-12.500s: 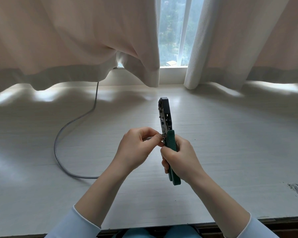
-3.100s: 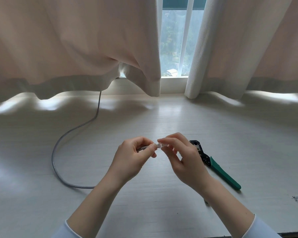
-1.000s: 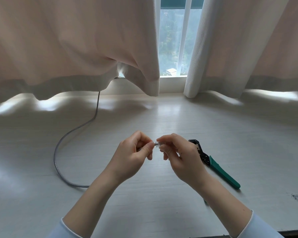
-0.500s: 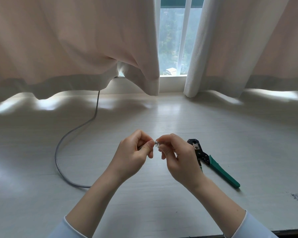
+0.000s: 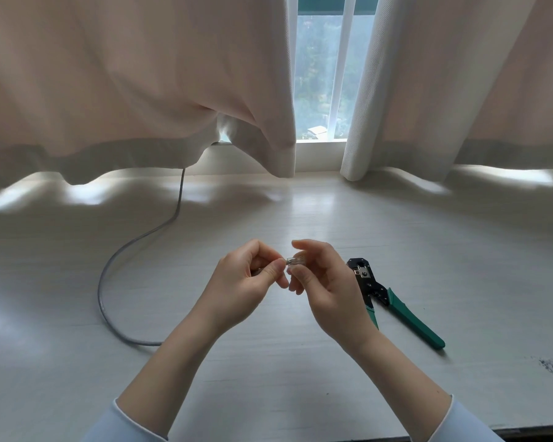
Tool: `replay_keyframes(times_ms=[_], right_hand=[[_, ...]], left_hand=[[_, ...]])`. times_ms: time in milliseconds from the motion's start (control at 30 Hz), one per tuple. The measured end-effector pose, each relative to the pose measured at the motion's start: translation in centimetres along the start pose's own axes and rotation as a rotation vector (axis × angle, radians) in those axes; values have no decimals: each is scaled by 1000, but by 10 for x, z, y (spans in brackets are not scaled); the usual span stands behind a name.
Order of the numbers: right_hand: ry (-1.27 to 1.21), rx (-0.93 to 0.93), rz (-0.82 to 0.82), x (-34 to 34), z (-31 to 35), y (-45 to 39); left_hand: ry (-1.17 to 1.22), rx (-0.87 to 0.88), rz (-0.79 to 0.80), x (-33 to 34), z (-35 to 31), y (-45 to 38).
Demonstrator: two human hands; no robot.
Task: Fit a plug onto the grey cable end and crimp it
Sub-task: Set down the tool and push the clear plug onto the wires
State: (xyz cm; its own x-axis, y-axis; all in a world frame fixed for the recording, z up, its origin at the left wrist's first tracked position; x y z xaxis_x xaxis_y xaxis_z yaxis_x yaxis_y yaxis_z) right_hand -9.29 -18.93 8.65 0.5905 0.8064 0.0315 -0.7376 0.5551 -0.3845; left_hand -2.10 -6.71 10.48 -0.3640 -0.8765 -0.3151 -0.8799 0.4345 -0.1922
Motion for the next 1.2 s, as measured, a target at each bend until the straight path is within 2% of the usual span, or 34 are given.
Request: replay_keyframes(times_ms=[133,467,867,1200], right_hand=[[-142,123,-12,-1,-4,0],[-175,264,-37,-8,-6,0],[-206,271,-51,-6,-7,0],[-163,220,-21,-9,-7,-2]], left_hand=[[20,-19,-11,-1,3,-1],[3,-16,-15,-3,7,-1],[1,-24,6,-3,5,-1],[-26,37,30,-3,3,0]])
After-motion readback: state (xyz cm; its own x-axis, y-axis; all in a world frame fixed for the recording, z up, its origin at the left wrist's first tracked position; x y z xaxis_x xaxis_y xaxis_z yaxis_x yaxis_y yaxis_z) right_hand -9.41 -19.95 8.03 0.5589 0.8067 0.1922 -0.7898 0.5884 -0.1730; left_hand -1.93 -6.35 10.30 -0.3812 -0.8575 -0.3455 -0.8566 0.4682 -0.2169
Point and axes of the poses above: each hand's wrist, its own y-axis away from the middle knuckle, its own x-axis out of the palm, z = x × y, the point moved 6 cm from there along -y, towards the middle knuckle, and after that the axes turned 12 degrees about -z, right-handed, at the moved point
